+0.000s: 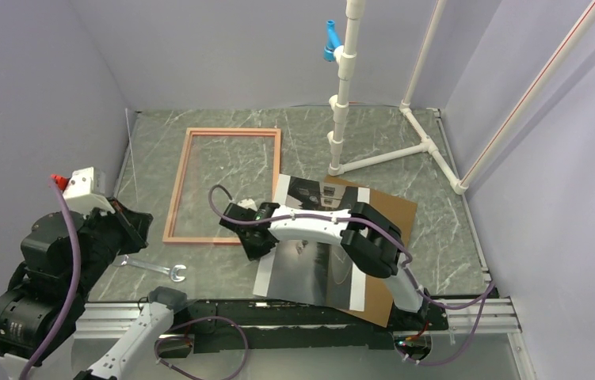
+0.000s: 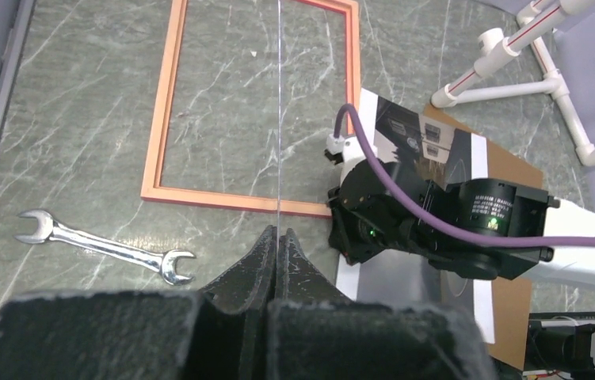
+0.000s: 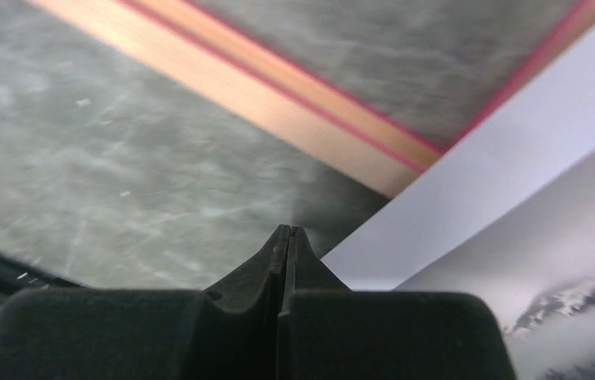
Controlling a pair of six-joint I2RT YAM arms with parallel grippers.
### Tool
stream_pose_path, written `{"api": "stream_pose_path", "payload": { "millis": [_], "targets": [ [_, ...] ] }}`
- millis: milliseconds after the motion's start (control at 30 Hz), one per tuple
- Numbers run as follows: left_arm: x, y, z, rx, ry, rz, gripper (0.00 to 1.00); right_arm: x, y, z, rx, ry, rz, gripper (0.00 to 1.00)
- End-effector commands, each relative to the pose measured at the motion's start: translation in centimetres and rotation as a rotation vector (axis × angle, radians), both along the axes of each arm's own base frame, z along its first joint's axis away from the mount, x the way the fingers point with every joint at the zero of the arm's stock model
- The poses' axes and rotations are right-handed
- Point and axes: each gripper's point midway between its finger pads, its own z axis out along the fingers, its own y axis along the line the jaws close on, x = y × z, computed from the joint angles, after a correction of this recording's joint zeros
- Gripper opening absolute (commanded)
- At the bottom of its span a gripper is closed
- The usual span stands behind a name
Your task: Put the photo into the frame
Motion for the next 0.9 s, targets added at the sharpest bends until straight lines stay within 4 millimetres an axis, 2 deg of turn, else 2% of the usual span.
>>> {"api": "stream_pose_path", "payload": {
  "millis": [0, 100, 233, 333, 467, 533, 567, 700, 800, 833, 867],
  "targets": [
    [0.6, -0.6, 0.8, -0.026, -0.055, -0.023, 0.0, 1.9, -5.2, -0.1, -0.176, -0.076, -0.106, 0.0],
    [0.8, -1.1, 0.5, -0.033, -0.046, -0.043, 0.0, 1.8, -7.3, 0.0, -0.206, -0.084, -0.133, 0.0],
    [1.1, -1.9, 0.4, -0.053, -0.043, -0.079, 0.0, 1.7, -9.1, 0.9, -0.196, -0.085, -0.158, 0.0],
    [1.3, -3.0, 0.5, -0.084, -0.051, -0.126, 0.0, 1.8, -9.5, 1.8, -0.165, -0.089, -0.164, 0.0],
    [1.5, -4.8, 1.2, -0.129, -0.063, -0.211, 0.0, 2.3, -9.0, 4.2, -0.005, -0.064, -0.152, 0.01],
    [1.5, -5.7, 2.0, -0.153, -0.082, -0.256, 0.0, 2.8, -9.0, 5.8, 0.121, -0.043, -0.149, 0.09],
    [1.4, -6.3, 2.7, -0.169, -0.101, -0.29, 0.0, 3.1, -9.0, 7.0, 0.191, -0.045, -0.149, 0.18],
    [1.0, -8.1, 5.1, -0.236, -0.164, -0.392, 0.0, 4.3, -10.9, 12.0, 0.444, -0.103, -0.165, 0.65],
    [0.5, -9.8, 6.9, -0.301, -0.209, -0.484, 0.0, 4.5, -13.1, 17.0, 0.69, -0.161, -0.161, 0.92],
    [0.3, -10.3, 7.4, -0.328, -0.222, -0.516, 0.0, 4.3, -14.0, 17.7, 0.758, -0.173, -0.159, 0.98],
    [0.1, -10.9, 7.9, -0.353, -0.236, -0.549, 0.0, 4.0, -14.7, 18.9, 0.83, -0.191, -0.147, 0.99]
  ]
}}
